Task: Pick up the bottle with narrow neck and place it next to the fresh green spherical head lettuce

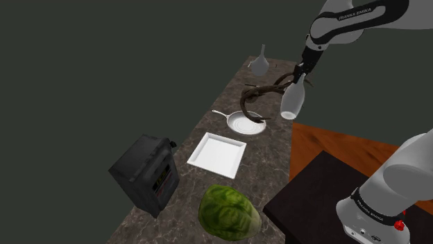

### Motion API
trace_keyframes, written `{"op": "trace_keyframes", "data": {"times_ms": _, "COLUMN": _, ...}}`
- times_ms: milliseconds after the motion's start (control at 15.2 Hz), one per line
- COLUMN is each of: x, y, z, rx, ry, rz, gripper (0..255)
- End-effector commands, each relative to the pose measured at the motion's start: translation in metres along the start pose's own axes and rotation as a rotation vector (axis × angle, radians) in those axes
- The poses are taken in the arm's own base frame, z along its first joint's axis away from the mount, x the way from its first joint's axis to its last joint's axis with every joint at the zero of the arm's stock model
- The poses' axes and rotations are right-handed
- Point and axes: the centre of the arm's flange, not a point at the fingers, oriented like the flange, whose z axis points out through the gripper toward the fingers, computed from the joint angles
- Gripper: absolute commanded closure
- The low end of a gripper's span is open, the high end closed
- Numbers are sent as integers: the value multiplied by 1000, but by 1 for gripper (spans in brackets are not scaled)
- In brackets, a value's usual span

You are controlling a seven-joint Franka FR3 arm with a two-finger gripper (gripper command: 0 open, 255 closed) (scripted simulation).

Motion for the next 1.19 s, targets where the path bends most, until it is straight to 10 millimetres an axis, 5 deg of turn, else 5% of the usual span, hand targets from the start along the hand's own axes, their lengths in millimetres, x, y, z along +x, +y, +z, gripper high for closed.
{"op": "trace_keyframes", "data": {"times_ms": 0, "x": 2, "y": -1, "z": -13, "rx": 0, "ry": 2, "rz": 0, "gripper": 255}}
{"op": "trace_keyframes", "data": {"times_ms": 1122, "x": 16, "y": -1, "z": -102, "rx": 0, "ry": 2, "rz": 0, "gripper": 255}}
